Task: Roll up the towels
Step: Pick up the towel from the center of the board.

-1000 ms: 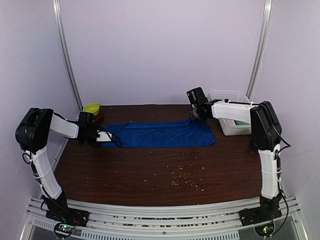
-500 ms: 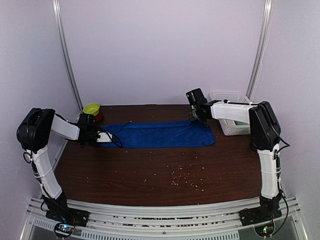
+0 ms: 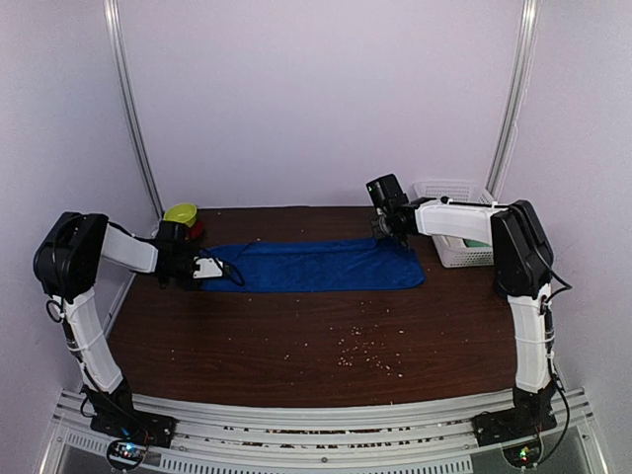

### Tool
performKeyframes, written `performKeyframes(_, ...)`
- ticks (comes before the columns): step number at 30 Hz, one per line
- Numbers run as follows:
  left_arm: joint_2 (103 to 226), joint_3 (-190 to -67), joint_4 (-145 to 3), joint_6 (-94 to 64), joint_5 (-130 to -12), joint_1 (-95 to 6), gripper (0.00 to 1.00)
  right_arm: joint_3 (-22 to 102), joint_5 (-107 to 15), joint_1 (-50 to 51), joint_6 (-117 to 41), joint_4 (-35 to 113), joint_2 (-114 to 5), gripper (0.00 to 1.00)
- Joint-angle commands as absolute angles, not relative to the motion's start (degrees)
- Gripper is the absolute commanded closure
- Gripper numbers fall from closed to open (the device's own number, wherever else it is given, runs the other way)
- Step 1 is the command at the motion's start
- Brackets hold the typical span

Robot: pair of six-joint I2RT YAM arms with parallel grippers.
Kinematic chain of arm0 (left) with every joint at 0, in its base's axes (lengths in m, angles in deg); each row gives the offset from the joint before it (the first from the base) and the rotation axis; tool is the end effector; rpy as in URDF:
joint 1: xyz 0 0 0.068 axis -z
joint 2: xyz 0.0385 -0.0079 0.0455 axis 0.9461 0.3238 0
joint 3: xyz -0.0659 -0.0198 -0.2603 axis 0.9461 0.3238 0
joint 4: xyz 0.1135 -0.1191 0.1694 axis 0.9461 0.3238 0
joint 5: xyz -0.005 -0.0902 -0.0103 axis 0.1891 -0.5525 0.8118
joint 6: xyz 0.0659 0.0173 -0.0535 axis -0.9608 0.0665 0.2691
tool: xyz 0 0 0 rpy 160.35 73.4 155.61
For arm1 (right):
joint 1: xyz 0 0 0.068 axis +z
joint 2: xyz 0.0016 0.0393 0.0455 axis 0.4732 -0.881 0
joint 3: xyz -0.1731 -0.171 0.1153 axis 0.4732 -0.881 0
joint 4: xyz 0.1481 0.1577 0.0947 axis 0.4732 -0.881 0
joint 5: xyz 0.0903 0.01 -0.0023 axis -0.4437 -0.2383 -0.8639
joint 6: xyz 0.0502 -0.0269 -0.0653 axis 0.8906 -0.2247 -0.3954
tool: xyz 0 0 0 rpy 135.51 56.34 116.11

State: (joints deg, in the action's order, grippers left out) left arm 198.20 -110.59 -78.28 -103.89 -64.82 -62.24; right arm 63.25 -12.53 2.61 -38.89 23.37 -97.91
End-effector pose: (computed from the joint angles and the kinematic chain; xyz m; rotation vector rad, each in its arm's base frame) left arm 0.3804 -0.0624 0.1112 1.6639 1.7578 0.5217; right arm 0.4427 0.2257 0.1952 -0.2532 2.2012 -0.1644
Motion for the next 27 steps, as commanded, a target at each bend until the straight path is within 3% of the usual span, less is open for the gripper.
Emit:
performKeyframes(1, 198.9, -115.8, -74.6, -97.1, -67.7, -62.1, 1.0, 64.5, -12.5, 3.0, -38.5, 22.7, -98.8, 1.0)
performKeyframes(9, 198.3, -125.2, -64.0, -86.4, -75.2, -65.6, 1.0, 64.1, -12.3, 3.2, -38.7, 22.5, -98.2, 1.0)
performKeyframes(17, 194.7, -129.1, -62.9, -72.2, -76.5, -69.8, 1.0, 63.4, -12.8, 2.6, -39.0, 22.7, -95.4, 1.0)
performKeyframes(27, 182.3, -125.6, -65.2, -57.6, -78.6, -73.2, 1.0, 54.9, -15.9, 2.1, -37.3, 23.6, -83.0, 1.0)
